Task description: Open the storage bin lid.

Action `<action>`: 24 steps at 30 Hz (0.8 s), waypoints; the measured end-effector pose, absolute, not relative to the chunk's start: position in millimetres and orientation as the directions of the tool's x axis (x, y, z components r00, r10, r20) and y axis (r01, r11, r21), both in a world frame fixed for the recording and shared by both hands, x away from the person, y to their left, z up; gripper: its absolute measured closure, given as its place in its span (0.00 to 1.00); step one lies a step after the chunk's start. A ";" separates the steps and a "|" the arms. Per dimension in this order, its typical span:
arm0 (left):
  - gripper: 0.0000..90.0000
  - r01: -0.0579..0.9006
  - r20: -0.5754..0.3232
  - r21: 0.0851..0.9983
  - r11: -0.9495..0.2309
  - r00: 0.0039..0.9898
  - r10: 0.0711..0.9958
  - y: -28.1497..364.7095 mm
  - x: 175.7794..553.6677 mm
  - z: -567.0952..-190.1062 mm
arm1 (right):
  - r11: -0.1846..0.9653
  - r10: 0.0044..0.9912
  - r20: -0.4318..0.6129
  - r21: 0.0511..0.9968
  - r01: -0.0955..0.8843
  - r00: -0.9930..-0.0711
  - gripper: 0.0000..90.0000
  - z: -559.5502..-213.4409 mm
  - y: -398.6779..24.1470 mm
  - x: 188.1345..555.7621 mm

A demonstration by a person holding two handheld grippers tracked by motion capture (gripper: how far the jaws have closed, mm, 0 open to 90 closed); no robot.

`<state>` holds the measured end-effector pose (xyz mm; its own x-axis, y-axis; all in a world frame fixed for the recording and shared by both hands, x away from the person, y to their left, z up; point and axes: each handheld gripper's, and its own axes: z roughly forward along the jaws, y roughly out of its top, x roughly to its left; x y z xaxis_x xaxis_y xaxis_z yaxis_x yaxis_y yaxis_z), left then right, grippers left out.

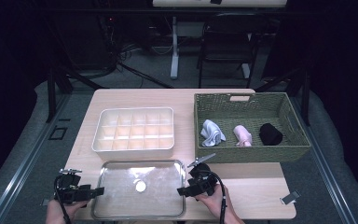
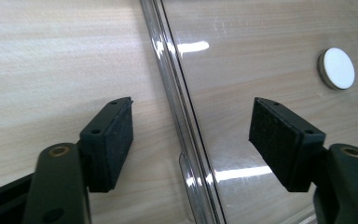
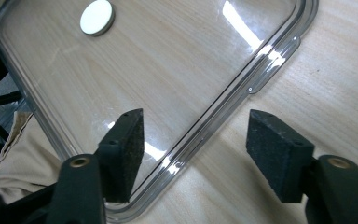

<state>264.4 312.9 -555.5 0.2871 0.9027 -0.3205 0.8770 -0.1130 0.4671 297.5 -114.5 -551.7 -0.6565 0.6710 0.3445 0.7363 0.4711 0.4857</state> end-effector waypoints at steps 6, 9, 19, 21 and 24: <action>0.20 0.843 -0.284 0.521 -0.134 0.320 0.904 306.3 262.8 -543.7 | 0.509 0.627 0.317 0.526 0.682 -0.712 0.27 -545.6 -120.7 295.9; 0.16 0.819 -0.271 0.554 -0.150 0.348 0.897 301.3 262.9 -536.4 | 0.519 0.620 0.294 0.541 0.662 -0.727 0.22 -542.2 -125.4 293.9; 0.04 0.752 -0.221 0.617 -0.232 0.448 0.866 270.1 267.7 -520.6 | 0.544 0.604 0.249 0.567 0.619 -0.757 0.07 -530.0 -146.3 286.7; 0.02 0.744 -0.219 0.624 -0.240 0.462 0.859 265.2 269.9 -519.8 | 0.542 0.609 0.244 0.566 0.621 -0.755 0.04 -528.6 -150.3 286.2; 0.00 0.731 -0.212 0.635 -0.249 0.476 0.854 259.7 273.2 -517.7 | 0.549 0.614 0.237 0.557 0.623 -0.753 0.00 -527.2 -156.0 286.5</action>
<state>273.2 259.7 -517.7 0.4756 0.8536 -0.2125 0.7310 -0.2492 0.6352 286.5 -156.0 -527.2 -0.7526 0.6144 0.2368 0.6234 0.5489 0.5568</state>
